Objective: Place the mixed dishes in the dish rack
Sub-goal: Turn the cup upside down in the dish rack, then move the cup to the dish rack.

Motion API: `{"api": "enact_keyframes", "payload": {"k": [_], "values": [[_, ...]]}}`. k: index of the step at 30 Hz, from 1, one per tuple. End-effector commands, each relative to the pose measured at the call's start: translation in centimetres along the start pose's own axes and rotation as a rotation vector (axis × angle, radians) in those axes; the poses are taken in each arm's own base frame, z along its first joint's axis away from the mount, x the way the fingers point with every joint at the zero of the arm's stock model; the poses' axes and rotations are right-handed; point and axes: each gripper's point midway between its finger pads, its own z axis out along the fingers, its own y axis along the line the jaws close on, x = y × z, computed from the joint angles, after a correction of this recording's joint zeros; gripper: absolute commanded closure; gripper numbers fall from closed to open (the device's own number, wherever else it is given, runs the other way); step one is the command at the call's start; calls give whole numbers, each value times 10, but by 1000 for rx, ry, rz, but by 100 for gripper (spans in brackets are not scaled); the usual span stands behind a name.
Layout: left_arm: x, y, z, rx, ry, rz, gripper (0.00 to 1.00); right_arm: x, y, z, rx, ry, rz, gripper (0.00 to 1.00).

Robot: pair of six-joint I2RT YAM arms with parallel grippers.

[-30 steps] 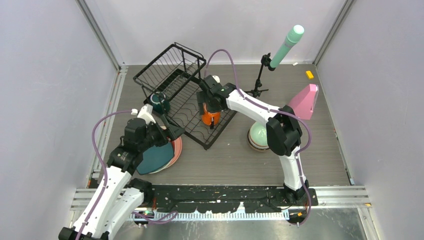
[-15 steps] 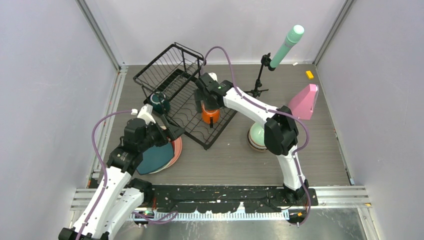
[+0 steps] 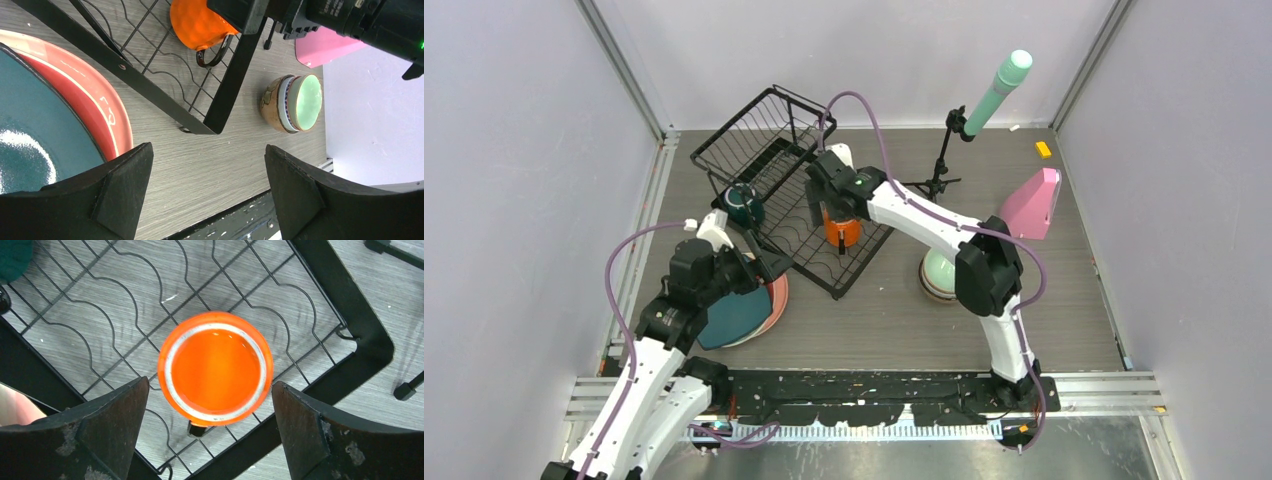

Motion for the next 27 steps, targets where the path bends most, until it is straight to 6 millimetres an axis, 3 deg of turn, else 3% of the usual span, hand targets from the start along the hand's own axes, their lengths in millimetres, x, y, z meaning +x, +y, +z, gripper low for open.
{"api": "enact_keyframes", "payload": {"k": [1,2,3,4,5,6,7,9,10,13,14,15,16,17,18,24,27], "values": [[-3,-3,-3,11,-15,16,15,-44,-3,-47,-64,-182,110,2],[-4,-3,-4,10,-16,18,15,-37,-13,-55,-52,-196,156,3],[-4,-4,-5,7,-15,22,15,-51,-15,-60,-67,-278,211,3],[-5,-4,-6,3,-14,28,15,-34,-25,-65,-74,-287,231,5],[-5,-2,-7,-7,-14,33,15,-58,-21,-86,-166,-399,296,5],[-6,-1,-9,-16,-17,38,15,-46,-25,-75,-188,-406,316,9],[-5,1,-10,-29,-19,42,15,-43,-21,-81,-253,-394,341,11],[-8,6,-13,-59,-37,50,16,-28,-26,-69,-287,-315,393,15],[-11,8,-16,-75,-50,55,16,-22,-37,-63,-277,-270,418,19],[-31,4,-43,-131,-127,109,15,-6,-46,-60,-314,-253,484,29],[-39,5,-51,-155,-161,133,15,-15,-38,-67,-386,-292,492,31],[-45,7,-59,-178,-193,157,13,-7,-40,-66,-399,-283,502,33],[-51,10,-65,-204,-226,174,12,-12,-35,-70,-444,-297,505,33],[-55,13,-70,-224,-248,187,11,-13,-35,-67,-447,-289,513,34],[-56,17,-74,-246,-262,193,11,-2,-34,-58,-431,-235,509,34],[-44,35,-80,-308,-251,170,10,6,-23,-29,-472,-135,577,34],[-45,34,-84,-292,-281,149,9,-8,-17,-22,-497,-157,586,33]]}}
